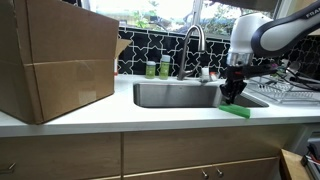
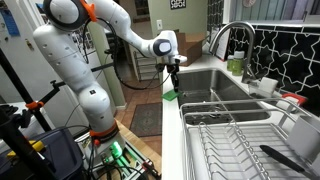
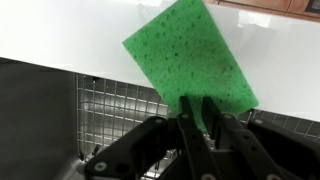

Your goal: Close the tap using the faucet, pick remove the blue sponge from the sink and use it to wipe the front edge of the sink

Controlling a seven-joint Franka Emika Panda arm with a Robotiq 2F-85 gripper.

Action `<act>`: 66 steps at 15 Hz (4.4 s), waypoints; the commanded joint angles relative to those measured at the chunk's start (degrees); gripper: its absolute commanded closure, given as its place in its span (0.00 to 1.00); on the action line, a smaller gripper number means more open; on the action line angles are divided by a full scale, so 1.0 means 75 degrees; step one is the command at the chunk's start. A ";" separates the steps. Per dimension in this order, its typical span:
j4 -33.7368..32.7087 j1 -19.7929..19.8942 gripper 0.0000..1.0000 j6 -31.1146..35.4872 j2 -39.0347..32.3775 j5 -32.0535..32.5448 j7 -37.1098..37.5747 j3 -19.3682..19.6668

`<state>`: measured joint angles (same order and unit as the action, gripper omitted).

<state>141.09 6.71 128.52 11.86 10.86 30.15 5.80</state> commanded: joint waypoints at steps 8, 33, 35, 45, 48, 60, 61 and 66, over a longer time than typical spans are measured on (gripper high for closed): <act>0.0574 0.0099 0.95 0.0115 0.0235 -0.1150 -0.1238 -0.0035; -0.2428 -0.0692 0.96 -0.0353 -0.2474 -0.2975 -0.3477 -0.0632; -0.2447 -0.0689 0.96 -0.0594 -0.2491 -0.2776 -0.3256 -0.0616; -0.1312 -0.0650 0.96 -0.0349 -0.1595 -0.2113 -0.1814 -0.0465; -0.1031 -0.0511 0.96 -0.0347 -0.1366 -0.1733 -0.1500 -0.0366; 0.0482 0.0207 0.96 -0.0339 -0.0112 -0.0372 -0.0128 -0.0184; 0.0603 0.0306 0.96 -0.0338 -0.0016 -0.0258 -0.0010 -0.0171; 0.1223 0.0832 0.96 -0.0242 0.0525 0.0232 0.0446 -0.0116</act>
<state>144.51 10.31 125.12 13.05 9.09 30.74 4.36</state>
